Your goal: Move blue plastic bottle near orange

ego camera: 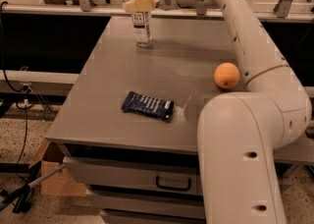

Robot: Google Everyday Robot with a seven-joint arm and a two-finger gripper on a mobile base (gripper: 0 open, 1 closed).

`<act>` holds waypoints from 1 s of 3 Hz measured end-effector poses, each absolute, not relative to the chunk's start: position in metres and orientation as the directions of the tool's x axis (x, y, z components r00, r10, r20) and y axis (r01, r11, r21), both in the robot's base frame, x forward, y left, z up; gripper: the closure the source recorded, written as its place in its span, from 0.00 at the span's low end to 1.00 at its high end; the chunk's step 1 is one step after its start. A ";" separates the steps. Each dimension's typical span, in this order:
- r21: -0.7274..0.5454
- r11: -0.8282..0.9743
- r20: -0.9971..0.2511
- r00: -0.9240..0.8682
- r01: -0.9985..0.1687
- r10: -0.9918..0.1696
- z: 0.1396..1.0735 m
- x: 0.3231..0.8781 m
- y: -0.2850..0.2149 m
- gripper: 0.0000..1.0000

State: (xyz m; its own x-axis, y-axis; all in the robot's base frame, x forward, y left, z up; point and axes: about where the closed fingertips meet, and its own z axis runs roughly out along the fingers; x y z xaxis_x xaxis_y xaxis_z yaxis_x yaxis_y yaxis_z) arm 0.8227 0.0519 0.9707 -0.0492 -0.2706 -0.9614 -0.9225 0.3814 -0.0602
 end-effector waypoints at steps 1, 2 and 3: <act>-0.077 0.437 -0.959 -0.054 -0.896 -0.278 0.975 0.830 0.032 0.65; -0.100 0.512 -0.947 -0.076 -0.853 -0.311 0.983 0.830 -0.010 0.88; -0.105 0.613 -0.946 -0.112 -0.783 -0.305 1.001 0.821 -0.069 1.00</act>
Offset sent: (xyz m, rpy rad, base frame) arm -0.0036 -0.1211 0.0265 -0.1022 -0.0320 -0.2736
